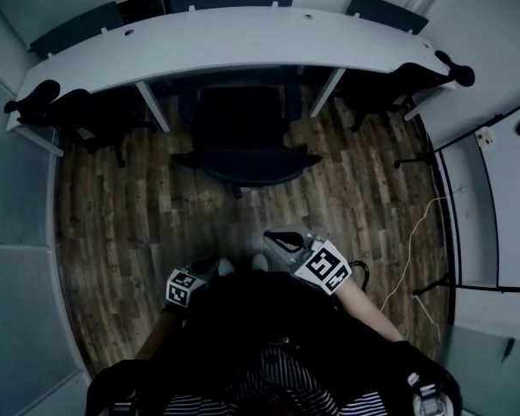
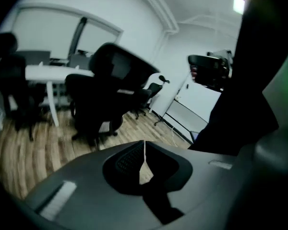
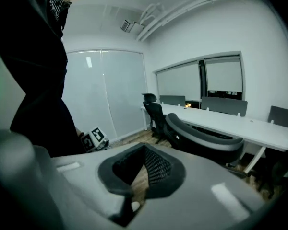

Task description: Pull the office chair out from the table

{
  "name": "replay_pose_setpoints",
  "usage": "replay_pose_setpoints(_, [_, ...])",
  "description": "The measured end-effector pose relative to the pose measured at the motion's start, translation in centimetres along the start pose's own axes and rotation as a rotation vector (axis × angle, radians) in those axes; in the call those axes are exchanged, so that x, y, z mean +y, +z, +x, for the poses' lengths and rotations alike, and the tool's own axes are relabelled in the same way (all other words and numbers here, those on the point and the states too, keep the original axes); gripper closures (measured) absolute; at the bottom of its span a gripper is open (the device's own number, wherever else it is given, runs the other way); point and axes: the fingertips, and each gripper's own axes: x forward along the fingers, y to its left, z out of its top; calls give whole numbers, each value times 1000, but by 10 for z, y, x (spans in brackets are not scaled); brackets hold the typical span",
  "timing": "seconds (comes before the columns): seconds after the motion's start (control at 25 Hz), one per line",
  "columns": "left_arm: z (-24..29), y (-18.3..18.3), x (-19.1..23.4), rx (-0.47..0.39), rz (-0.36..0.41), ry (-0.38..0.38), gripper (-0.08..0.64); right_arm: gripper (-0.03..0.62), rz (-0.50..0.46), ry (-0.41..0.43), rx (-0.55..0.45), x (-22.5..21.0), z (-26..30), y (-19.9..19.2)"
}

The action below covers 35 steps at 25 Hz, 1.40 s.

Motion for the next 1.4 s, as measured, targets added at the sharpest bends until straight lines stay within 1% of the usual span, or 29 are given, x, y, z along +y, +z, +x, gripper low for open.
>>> replay_pose_setpoints(0.04, [9,-25,15,23,-83,2,517,592,-20,9,22,0,2,-5])
replay_pose_setpoints(0.08, [19,-56,29,77,-159,-4,453,592,-46,21,44,-1,6,-11])
replay_pose_setpoints(0.16, [33,-130,45,218,-316,-26,380,592,-84,56,96,-3,13,-27])
replay_pose_setpoints(0.2, [36,-162,46,242,-447,-42,376,592,-81,90,128,-2,16,-39])
replay_pose_setpoints(0.24, [35,-187,43,214,-618,-62,376,592,-57,145,166,3,17,-54])
replay_pose_setpoints(0.28, [30,-204,39,153,-793,-82,359,592,-13,219,207,11,18,-73])
replay_pose_setpoints(0.32, [23,-216,35,89,-933,-94,317,592,43,302,248,21,21,-95])
replay_pose_setpoints(0.36, [15,-224,30,35,-1021,-92,265,591,99,379,287,30,25,-117])
replay_pose_setpoints(0.4, [8,-228,24,-7,-1067,-75,225,591,142,446,325,37,28,-137])
replay_pose_setpoints(0.44, [2,-225,15,-42,-1086,-49,213,583,169,509,367,43,30,-154])
replay_pose_setpoints(0.48, [-5,-215,-3,-73,-1091,-16,209,551,179,576,412,52,26,-166])
replay_pose_setpoints(0.52, [-13,-200,-28,-99,-1088,19,197,537,172,653,459,65,18,-174])
replay_pose_setpoints(0.56, [-25,-184,-55,-124,-1081,48,176,499,155,733,512,82,8,-182])
replay_pose_setpoints(0.6, [-37,-174,-76,-151,-1073,66,173,471,131,805,570,102,5,-195])
replay_pose_setpoints(0.64, [-45,-174,-86,-177,-1064,73,173,452,91,856,626,122,13,-214])
replay_pose_setpoints(0.68, [-48,-185,-84,-197,-1050,71,177,449,39,878,661,138,32,-236])
replay_pose_setpoints(0.72, [-45,-202,-74,-207,-1028,70,210,449,-2,875,666,148,57,-255])
replay_pose_setpoints(0.76, [-42,-219,-65,-211,-1002,73,227,520,-11,847,634,152,79,-264])
replay_pose_setpoints(0.8, [-39,-232,-61,-214,-978,83,250,591,10,794,577,151,95,-262])
replay_pose_setpoints(0.88, [-36,-244,-65,-224,-955,106,285,591,100,682,490,133,104,-251])
replay_pose_setpoints(0.92, [-34,-245,-70,-228,-958,111,284,591,152,651,486,120,101,-251])
replay_pose_setpoints(1.0, [-30,-235,-79,-243,-986,103,278,591,212,623,516,90,88,-256])
replay_pose_setpoints(1.08, [-34,-210,-91,-264,-1022,100,278,591,218,615,528,69,69,-249])
replay_pose_setpoints(1.16, [-41,-189,-102,-258,-1016,110,278,591,242,601,508,55,51,-234])
replay_pose_setpoints(1.24, [-42,-180,-99,-234,-980,112,292,591,270,560,486,39,44,-225])
replay_pose_setpoints(1.28, [-41,-177,-93,-218,-947,117,298,591,286,531,471,29,43,-221])
replay_pose_setpoints(1.32, [-43,-167,-86,-198,-889,137,312,591,305,501,443,18,39,-212])
replay_pose_setpoints(1.36, [-48,-145,-83,-173,-797,176,363,591,327,473,396,7,28,-193])
replay_pose_setpoints(1.4, [-56,-108,-86,-148,-674,232,429,591,346,447,334,-5,7,-166])
